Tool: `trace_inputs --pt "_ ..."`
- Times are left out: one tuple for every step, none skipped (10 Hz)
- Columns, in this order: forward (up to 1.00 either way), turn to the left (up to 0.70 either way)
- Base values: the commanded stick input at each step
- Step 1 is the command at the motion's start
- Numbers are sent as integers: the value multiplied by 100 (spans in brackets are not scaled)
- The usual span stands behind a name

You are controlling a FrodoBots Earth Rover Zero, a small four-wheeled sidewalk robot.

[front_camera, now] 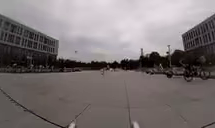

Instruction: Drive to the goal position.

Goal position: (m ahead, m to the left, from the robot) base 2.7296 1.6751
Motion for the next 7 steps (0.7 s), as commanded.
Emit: trace_inputs --pt "70 1" --pt "70 1" --pt "70 1" --pt "70 1" --pt "70 1" --pt "70 1" --pt "70 1"
